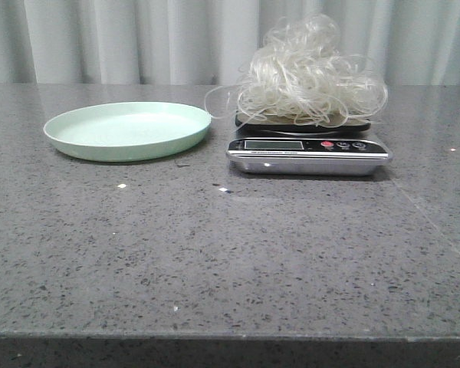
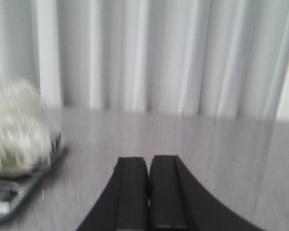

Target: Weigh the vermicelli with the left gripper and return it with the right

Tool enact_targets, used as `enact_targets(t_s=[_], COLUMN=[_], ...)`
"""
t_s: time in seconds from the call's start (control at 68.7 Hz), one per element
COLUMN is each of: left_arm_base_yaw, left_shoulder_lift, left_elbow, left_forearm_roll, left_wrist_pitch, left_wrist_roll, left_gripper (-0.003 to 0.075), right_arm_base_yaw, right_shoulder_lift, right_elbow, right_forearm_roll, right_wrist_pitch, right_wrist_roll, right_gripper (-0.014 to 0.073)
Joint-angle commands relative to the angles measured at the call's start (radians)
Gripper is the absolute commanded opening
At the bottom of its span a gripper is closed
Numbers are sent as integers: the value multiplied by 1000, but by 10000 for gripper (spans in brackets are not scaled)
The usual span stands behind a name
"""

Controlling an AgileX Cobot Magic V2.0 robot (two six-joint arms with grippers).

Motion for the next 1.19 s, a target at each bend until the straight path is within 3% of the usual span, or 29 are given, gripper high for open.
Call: enact_targets(t_s=[0.0,0.32,0.611,0.786,1.179], left_arm_base_yaw=[1,1,1,1,1], left_shoulder_lift=[5,5,5,5,5], left_elbow=[-27,-27,-27,-27,-27], left_forearm_roll=[-13,-15,-15,-15,-15], left_wrist_pitch=[-92,-96,-96,-96,-96], left_wrist_roll=[-9,-9,-9,-9,-9], left_gripper=[137,137,137,137,137], right_arm_base_yaw=[-2,30,205,281,309], right_shoulder_lift=[47,483,855,1048,1389], right_elbow=[-143,-606,-996,-1094,-1216], right_forearm_roll=[4,56,108,145,240], right_wrist_pitch=[-90,96,314,325,341], right_wrist_roll=[-5,14,14,14,14], right_gripper=[151,164,467,587,603])
